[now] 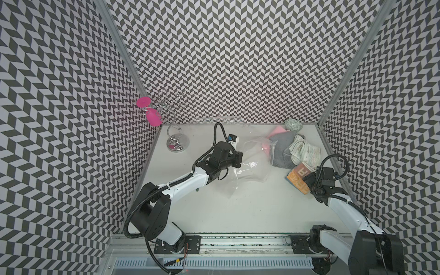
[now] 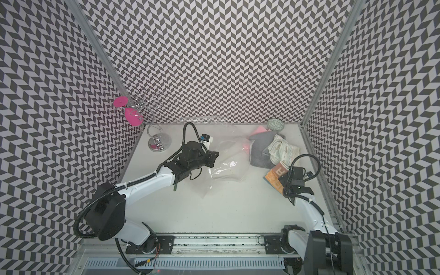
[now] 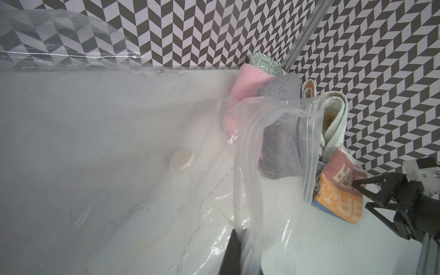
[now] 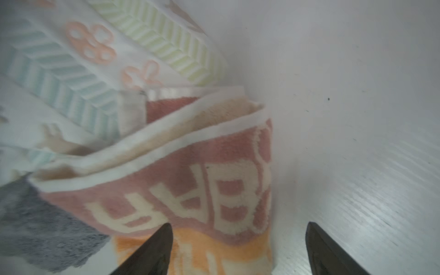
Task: Place the folded towel into the vacuum bag
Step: Pick up the towel from the center of the board.
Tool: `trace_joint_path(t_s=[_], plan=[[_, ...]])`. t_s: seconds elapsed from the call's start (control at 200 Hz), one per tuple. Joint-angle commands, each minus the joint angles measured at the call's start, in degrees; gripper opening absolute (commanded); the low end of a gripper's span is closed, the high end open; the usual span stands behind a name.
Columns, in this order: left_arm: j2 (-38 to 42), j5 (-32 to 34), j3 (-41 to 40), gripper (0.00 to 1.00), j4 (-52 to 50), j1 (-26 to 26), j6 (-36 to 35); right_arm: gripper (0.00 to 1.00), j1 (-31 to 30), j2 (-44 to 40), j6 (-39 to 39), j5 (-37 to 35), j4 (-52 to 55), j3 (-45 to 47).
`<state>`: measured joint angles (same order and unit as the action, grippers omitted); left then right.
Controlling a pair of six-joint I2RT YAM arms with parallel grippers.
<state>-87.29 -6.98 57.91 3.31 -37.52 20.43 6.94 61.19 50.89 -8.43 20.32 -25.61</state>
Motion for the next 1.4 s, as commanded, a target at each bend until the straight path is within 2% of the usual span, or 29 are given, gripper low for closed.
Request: trace_joint_path(t_s=[0.0, 0.145, 0.406, 0.556, 0.641, 0.746, 0.786, 0.891, 1.041, 1.121, 1.242, 1.392], plan=[[-0.8, -0.4, 2.1, 0.0, 1.3, -0.4, -0.4, 0.85, 0.4, 1.5, 1.9, 0.1, -4.0, 1.5], [-0.8, -0.8, 1.7, 0.0, 1.4, -0.5, 0.0, 0.84, 0.4, 3.9, 0.3, 1.2, -10.0, 2.0], [-1.0, -0.9, 2.0, 0.0, 1.5, -0.5, 0.2, 0.83, 0.4, 11.0, -4.3, 3.9, -12.5, 1.2], [-1.3, -1.0, 1.9, 0.0, 1.3, -0.5, 0.3, 0.74, 0.4, 13.2, -4.4, 8.0, -19.1, 4.2], [-1.1, -0.9, 2.2, 0.0, 0.9, -0.5, 0.1, 0.58, 0.4, 12.5, -4.6, 10.5, -21.5, 5.3], [-1.1, -1.2, 2.4, 0.0, 0.8, -0.5, -0.2, 0.23, 0.4, 9.6, -4.1, 11.7, -24.5, 7.3], [-1.0, -1.6, 2.3, 0.0, 0.7, -0.5, -0.2, 0.13, 0.4, 8.1, -4.1, 12.2, -25.5, 7.9], [-1.0, -2.6, 1.8, 0.0, 1.3, -0.3, 0.2, 0.0, 0.4, 5.4, -5.6, 17.0, -26.8, 7.7], [-1.6, -3.6, 1.5, 0.0, 1.5, 0.3, 0.5, 0.0, -0.4, 1.2, -6.5, 29.2, -31.3, 6.2], [-1.7, -4.0, 1.4, 0.0, 1.4, 0.9, 0.8, 0.0, -2.0, -1.5, -7.6, 32.4, -29.7, 2.6], [-2.0, -5.2, 1.4, 0.0, 1.7, 1.4, 1.4, 0.0, -6.3, -4.6, -13.2, 30.4, -24.1, -6.3], [-2.4, -6.1, 1.6, 0.0, 1.7, 1.5, 1.5, 0.0, -11.5, -5.5, -17.5, 29.1, -22.6, -16.1]])
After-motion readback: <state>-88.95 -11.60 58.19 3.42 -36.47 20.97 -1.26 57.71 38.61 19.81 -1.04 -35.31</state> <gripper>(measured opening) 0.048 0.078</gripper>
